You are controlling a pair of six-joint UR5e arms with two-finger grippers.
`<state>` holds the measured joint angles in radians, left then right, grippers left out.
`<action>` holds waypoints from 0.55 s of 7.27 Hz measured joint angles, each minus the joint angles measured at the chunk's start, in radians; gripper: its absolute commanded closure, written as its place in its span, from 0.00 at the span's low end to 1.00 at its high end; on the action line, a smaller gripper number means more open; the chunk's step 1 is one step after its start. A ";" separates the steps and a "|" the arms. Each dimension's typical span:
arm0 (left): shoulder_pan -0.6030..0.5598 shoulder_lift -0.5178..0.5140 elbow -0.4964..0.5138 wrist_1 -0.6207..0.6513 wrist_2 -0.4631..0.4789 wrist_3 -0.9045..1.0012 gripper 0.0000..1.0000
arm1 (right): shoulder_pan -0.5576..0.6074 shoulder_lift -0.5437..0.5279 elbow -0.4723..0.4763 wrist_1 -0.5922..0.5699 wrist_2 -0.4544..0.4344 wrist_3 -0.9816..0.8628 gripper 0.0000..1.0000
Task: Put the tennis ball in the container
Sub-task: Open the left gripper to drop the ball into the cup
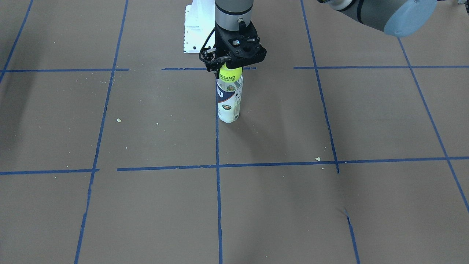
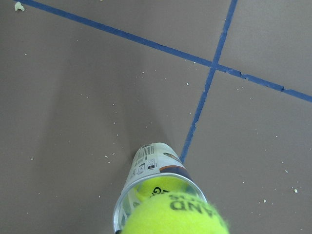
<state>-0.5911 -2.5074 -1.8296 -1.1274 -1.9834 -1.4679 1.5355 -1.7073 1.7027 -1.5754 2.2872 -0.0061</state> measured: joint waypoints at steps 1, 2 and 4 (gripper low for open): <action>0.000 0.001 -0.003 0.000 0.001 0.000 0.00 | 0.000 0.000 0.000 0.000 0.000 0.000 0.00; 0.000 0.002 -0.006 0.000 0.001 0.000 0.00 | 0.000 0.000 0.000 0.000 0.000 0.000 0.00; -0.001 0.008 -0.014 0.000 0.002 0.005 0.01 | 0.000 0.001 0.000 0.000 0.001 0.000 0.00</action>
<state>-0.5924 -2.4995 -1.8435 -1.1278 -1.9819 -1.4625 1.5355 -1.7063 1.7027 -1.5754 2.2878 -0.0062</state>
